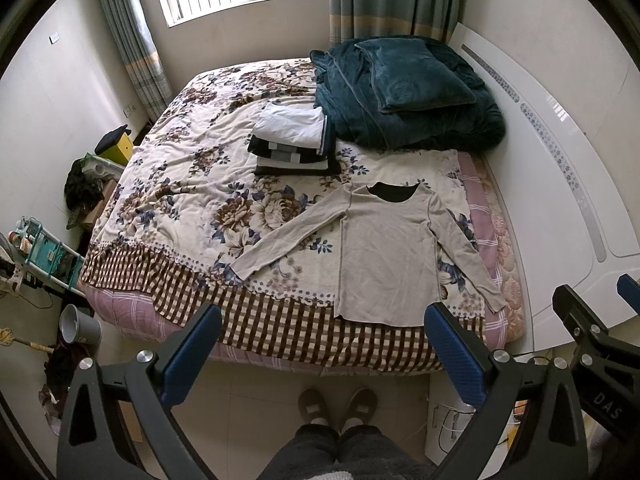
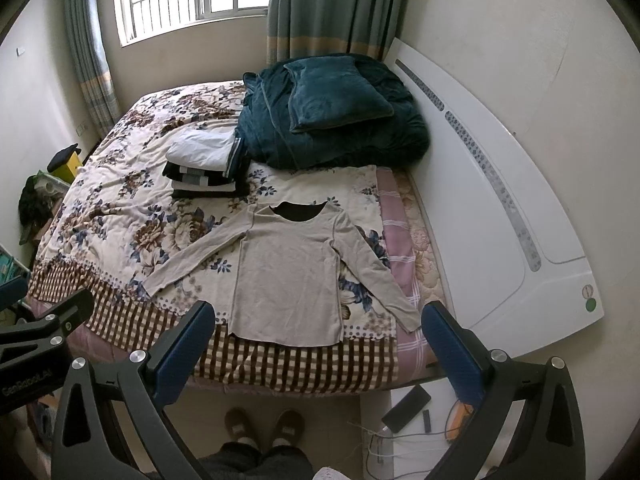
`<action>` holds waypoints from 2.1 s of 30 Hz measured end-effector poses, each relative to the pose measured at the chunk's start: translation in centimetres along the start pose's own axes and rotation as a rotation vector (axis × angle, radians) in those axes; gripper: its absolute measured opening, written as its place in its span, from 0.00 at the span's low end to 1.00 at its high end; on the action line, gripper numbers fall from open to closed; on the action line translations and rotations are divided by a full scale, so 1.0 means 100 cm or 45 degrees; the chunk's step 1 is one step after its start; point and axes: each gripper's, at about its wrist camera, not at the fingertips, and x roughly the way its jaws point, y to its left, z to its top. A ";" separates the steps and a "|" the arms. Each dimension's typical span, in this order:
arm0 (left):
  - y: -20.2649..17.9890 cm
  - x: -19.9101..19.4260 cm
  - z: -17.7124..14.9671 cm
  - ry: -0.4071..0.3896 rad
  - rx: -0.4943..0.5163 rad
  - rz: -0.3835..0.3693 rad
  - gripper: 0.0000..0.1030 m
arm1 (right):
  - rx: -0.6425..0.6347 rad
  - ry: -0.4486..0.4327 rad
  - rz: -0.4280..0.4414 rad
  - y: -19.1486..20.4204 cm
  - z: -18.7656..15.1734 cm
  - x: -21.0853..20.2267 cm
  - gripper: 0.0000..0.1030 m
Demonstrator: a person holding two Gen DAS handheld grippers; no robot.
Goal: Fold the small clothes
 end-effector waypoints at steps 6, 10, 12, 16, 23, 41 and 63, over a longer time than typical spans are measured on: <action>0.000 -0.001 0.000 -0.004 0.000 0.000 1.00 | 0.004 -0.004 0.000 -0.001 0.001 0.001 1.00; -0.006 0.001 0.007 -0.008 0.000 0.002 1.00 | 0.002 -0.004 0.002 -0.002 0.002 0.004 1.00; -0.007 0.001 0.007 -0.005 0.002 0.001 1.00 | -0.002 -0.001 -0.001 -0.001 0.002 0.003 1.00; -0.005 0.000 0.006 -0.006 0.002 0.001 1.00 | -0.005 0.000 -0.001 -0.001 0.004 0.003 1.00; -0.006 0.001 0.007 -0.007 0.001 0.001 1.00 | -0.004 0.001 -0.002 -0.001 0.005 0.004 1.00; -0.006 0.001 0.009 -0.010 0.000 -0.001 1.00 | 0.000 -0.002 -0.005 -0.001 0.008 0.006 1.00; -0.027 0.181 0.056 0.018 0.078 0.088 1.00 | 0.350 0.200 -0.198 -0.062 -0.036 0.164 1.00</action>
